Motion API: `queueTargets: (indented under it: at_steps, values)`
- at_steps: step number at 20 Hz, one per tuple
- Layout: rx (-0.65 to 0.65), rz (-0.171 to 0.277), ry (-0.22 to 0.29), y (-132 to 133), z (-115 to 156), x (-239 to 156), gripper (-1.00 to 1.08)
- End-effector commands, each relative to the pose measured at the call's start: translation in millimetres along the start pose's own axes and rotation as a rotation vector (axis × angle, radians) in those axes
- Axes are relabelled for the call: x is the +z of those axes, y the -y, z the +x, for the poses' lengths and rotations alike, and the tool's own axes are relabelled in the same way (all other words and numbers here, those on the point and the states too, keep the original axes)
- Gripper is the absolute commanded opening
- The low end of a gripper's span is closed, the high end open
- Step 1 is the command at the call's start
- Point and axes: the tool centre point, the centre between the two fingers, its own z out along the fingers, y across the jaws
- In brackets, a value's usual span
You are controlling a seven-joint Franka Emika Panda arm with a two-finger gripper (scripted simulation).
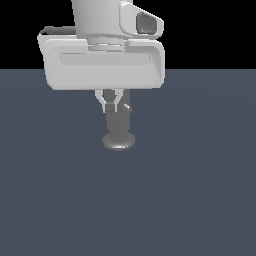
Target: Turn on the faucet by rotating a designated handle.
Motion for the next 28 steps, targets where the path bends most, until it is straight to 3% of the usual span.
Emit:
queueTargets:
  at_steps: [1,23,24,25,28]
  values:
    - [0.018,0.0,-0.002,-22,4,2,-1.0]
    - [0.018,0.0,-0.001,-133,22,2,-1.0]
    - [0.018,0.0,-0.001,-133,22,2,-1.0]
    - [-0.024,-0.008,-0.034,-111,35,-12,-1.0]
    - [-0.022,-0.008,-0.032,-118,43,-11,-1.0]
